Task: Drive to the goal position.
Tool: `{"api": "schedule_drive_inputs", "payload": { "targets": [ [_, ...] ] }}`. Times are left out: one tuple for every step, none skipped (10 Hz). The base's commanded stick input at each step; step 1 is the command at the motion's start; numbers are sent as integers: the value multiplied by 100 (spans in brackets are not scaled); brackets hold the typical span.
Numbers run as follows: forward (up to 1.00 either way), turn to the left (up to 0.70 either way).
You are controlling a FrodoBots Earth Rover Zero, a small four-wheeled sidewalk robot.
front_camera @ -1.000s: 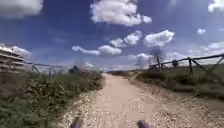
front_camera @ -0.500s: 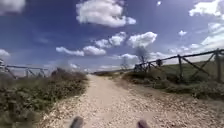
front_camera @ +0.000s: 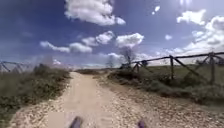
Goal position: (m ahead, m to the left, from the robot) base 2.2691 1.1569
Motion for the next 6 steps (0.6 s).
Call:
{"api": "schedule_drive_inputs", "payload": {
  "targets": [
    [100,23],
    [100,8],
    [100,4],
    [100,8],
    [100,13],
    [100,18]
  ]
}}
